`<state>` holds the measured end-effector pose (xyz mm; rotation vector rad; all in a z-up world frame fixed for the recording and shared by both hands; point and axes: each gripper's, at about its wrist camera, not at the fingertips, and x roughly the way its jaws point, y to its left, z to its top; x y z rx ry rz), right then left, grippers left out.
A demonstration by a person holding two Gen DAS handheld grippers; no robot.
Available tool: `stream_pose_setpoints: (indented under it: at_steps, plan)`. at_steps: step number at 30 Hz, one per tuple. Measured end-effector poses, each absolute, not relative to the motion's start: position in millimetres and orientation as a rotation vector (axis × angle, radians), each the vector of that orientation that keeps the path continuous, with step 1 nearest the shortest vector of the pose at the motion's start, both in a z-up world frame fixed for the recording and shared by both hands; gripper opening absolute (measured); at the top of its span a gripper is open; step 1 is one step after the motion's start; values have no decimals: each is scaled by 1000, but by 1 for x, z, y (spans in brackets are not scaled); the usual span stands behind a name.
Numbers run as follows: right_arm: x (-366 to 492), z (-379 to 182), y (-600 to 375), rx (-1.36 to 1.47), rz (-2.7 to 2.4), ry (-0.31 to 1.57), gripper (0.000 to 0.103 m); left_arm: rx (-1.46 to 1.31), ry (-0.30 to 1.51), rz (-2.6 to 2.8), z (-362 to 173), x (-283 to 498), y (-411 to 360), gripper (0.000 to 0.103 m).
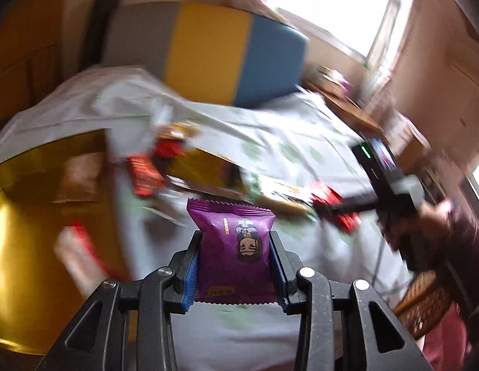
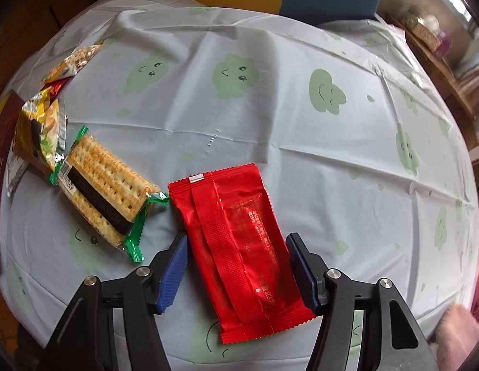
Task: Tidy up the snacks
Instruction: 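Carry purple packet into tin with left gripper while right grasps red pack, then open the left gripper to drop the purple packet in the tin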
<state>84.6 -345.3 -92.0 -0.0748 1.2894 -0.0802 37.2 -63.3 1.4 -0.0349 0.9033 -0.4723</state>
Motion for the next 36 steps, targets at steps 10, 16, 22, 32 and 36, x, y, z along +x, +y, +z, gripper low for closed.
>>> stream_pose_setpoints:
  at_steps: [10, 16, 22, 32, 36]
  plan:
    - [83, -90, -337, -88, -79, 1291, 63, -162, 1009, -117, -1, 109, 69, 40]
    - [83, -88, -338, -106, -75, 1286, 62, -155, 1077, -22, -28, 158, 99, 40]
    - [83, -89, -334, -129, -70, 1281, 62, -140, 1092, 10, -46, 193, 103, 41]
    - [82, -88, -334, -134, -67, 1280, 62, -193, 1115, 25, -60, 226, 105, 62]
    - [84, -88, -335, -145, -64, 1279, 62, -190, 1082, 53, -51, 213, 109, 63]
